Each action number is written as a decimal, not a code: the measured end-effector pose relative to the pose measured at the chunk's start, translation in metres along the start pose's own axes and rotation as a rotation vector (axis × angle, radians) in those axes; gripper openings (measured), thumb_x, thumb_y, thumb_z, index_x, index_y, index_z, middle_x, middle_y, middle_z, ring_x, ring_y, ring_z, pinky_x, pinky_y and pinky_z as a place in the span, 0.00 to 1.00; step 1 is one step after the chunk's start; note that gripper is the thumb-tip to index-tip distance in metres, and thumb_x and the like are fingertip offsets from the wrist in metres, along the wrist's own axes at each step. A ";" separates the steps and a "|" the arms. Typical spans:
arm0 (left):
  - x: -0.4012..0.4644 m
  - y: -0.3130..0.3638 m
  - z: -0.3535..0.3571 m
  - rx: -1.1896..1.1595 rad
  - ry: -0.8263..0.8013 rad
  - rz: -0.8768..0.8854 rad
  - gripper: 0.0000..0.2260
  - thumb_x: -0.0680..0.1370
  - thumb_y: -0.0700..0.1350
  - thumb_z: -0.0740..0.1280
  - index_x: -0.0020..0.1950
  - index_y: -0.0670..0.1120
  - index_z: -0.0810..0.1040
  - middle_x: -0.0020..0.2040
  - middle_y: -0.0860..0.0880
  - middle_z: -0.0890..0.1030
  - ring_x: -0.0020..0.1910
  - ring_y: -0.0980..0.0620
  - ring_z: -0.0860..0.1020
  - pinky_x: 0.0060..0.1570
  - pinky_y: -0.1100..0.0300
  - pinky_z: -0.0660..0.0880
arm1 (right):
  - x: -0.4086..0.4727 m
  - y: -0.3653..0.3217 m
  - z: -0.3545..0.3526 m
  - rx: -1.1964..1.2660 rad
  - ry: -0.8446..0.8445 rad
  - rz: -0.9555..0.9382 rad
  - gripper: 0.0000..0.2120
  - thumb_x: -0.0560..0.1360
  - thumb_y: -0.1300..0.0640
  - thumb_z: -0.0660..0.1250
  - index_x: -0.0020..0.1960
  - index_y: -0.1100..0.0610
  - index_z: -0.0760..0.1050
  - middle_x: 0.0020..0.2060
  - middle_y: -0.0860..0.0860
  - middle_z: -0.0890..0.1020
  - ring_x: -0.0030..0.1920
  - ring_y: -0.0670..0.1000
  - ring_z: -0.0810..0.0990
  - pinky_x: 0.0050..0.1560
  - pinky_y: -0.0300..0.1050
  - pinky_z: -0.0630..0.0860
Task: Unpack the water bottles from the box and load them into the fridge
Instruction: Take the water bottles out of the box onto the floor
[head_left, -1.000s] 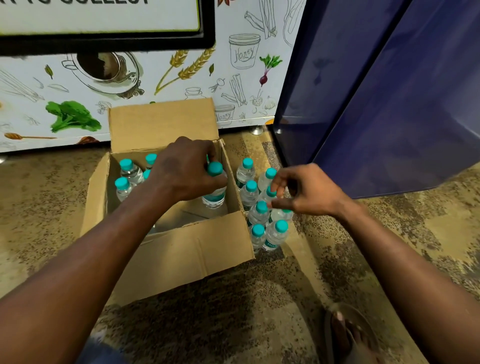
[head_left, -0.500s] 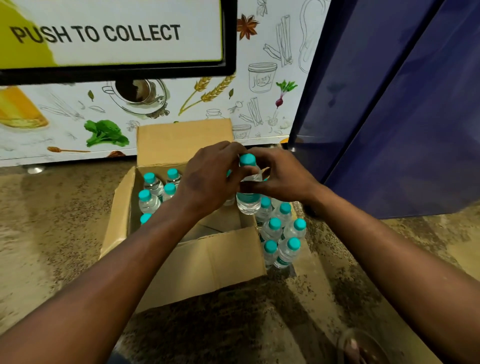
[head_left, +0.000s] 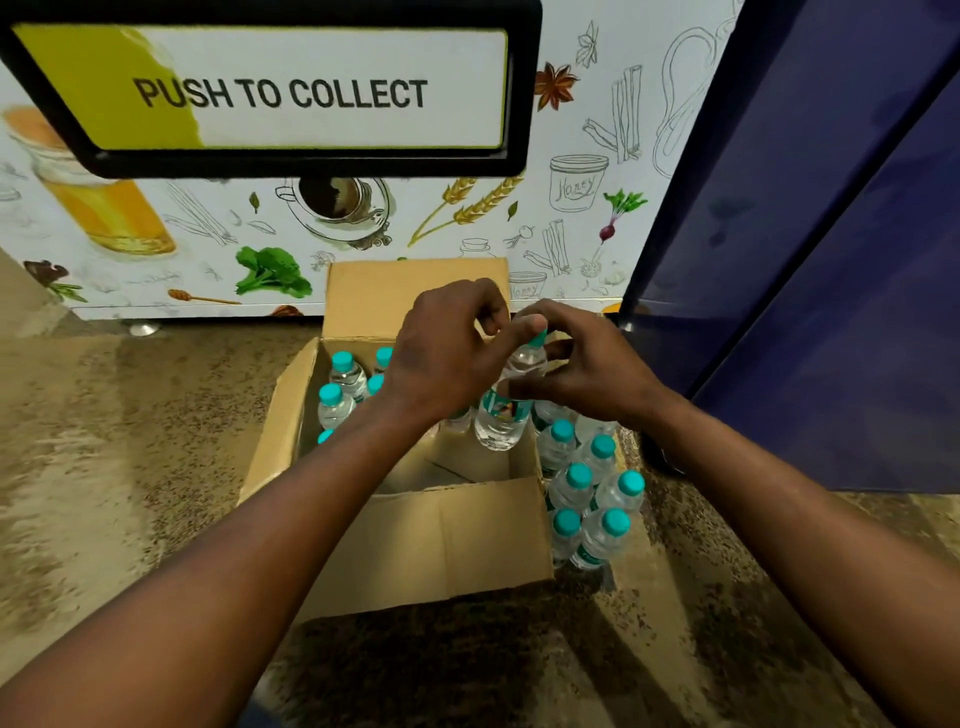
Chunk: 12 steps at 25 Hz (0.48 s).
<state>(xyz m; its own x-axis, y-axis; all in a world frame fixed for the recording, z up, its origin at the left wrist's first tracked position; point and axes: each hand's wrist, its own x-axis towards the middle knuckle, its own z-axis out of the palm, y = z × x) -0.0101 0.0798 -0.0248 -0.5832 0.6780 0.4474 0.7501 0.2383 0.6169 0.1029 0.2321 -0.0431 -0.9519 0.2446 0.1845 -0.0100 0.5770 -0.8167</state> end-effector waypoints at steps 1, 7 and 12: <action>-0.001 -0.006 -0.003 -0.028 -0.024 -0.029 0.19 0.76 0.65 0.66 0.43 0.49 0.77 0.37 0.54 0.80 0.34 0.56 0.79 0.35 0.54 0.77 | 0.000 0.005 -0.006 0.032 -0.001 0.037 0.25 0.65 0.50 0.83 0.59 0.49 0.77 0.53 0.47 0.83 0.53 0.50 0.84 0.52 0.57 0.83; -0.027 -0.067 -0.023 0.600 -0.746 -0.443 0.16 0.76 0.58 0.70 0.60 0.53 0.77 0.56 0.50 0.80 0.54 0.51 0.77 0.54 0.53 0.78 | 0.021 0.029 -0.062 0.261 0.084 0.135 0.26 0.68 0.70 0.77 0.61 0.55 0.74 0.59 0.54 0.83 0.59 0.54 0.83 0.62 0.57 0.79; -0.047 -0.093 -0.036 0.750 -0.806 -0.637 0.20 0.73 0.53 0.75 0.63 0.52 0.76 0.60 0.50 0.77 0.57 0.52 0.76 0.54 0.58 0.77 | 0.042 0.061 -0.094 0.110 0.106 0.205 0.26 0.68 0.68 0.77 0.57 0.44 0.74 0.58 0.51 0.83 0.60 0.54 0.82 0.63 0.58 0.79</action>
<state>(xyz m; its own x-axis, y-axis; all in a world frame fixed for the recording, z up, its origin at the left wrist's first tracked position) -0.0631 0.0010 -0.0800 -0.7475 0.4656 -0.4738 0.5537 0.8307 -0.0572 0.0908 0.3505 -0.0338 -0.8999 0.4320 0.0603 0.1414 0.4198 -0.8966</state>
